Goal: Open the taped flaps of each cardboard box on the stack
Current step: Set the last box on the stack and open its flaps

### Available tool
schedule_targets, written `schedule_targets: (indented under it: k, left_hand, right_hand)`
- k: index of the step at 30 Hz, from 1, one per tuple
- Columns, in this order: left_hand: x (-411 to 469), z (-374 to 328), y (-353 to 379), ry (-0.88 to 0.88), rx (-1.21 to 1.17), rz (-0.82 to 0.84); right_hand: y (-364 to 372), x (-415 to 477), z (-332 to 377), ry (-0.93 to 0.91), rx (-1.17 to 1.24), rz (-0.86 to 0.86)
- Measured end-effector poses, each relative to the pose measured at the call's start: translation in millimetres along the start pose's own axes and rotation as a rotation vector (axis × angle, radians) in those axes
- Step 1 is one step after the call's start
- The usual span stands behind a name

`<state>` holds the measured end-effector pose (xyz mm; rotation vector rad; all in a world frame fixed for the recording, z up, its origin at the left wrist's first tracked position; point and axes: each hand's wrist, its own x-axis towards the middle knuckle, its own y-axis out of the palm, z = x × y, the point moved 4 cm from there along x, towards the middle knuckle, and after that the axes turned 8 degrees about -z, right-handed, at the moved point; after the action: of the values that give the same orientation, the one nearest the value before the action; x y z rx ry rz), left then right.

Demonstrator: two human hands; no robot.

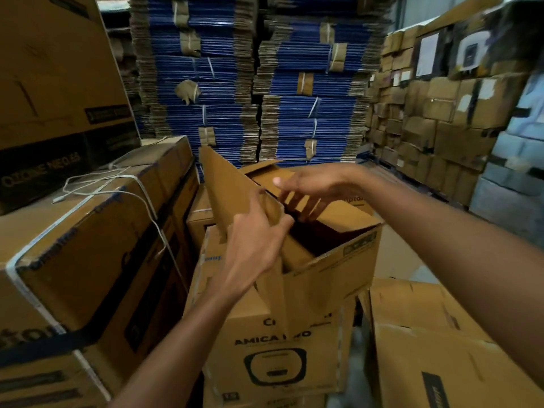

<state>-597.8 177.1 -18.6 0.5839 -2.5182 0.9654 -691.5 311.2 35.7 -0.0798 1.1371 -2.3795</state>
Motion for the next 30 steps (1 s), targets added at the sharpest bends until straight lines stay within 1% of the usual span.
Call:
schedule_targets:
  k: [1,2,3,5,6,7,9,12,13,15,17,20,22,26,30]
  left_hand:
    - [-6,-7,7,0.027,-0.006,0.009]
    - [-10,-13,13,0.056,-0.007,0.019]
    - [-14,-17,18,0.094,-0.007,0.033]
    - [-16,-17,22,0.172,-0.001,0.043]
    - [-13,-13,21,0.181,0.008,0.037]
    - [-7,-5,18,0.169,0.024,0.033]
    - [9,11,11,0.165,0.067,0.008]
    - [37,30,-3,0.201,0.145,-0.007]
    - [45,35,-8,0.209,0.171,-0.012]
    - [62,46,-21,0.255,0.249,-0.078]
    - [77,58,-30,0.311,0.413,-0.109]
    - [92,78,-32,0.305,0.625,0.000]
    - [94,84,-32,0.342,0.690,-0.003]
    - [91,84,-36,0.474,0.644,-0.093]
    - [70,57,-26,0.645,0.565,-0.190]
  right_hand:
    - [2,1,4,0.021,0.076,-0.043]
    - [5,5,7,0.031,0.097,-0.081]
    - [8,9,9,0.020,0.041,-0.128]
    - [10,16,10,-0.033,-0.271,-0.247]
    - [12,18,8,-0.057,-0.408,-0.300]
    - [14,20,7,-0.083,-0.480,-0.335]
    - [14,13,8,-0.150,-0.542,-0.373]
    - [8,-11,15,-0.224,-0.690,-0.434]
    - [6,-19,14,-0.241,-0.774,-0.470]
    - [3,-34,3,-0.229,-0.908,-0.493]
    - [0,-48,-13,-0.180,-0.940,-0.478]
    - [-2,-67,-29,-0.149,-0.924,-0.530]
    - [-1,-74,-33,-0.150,-0.922,-0.582]
    - [8,-74,-30,-0.138,-0.968,-0.682]
    - [20,-62,-20,-0.219,-0.899,-0.742]
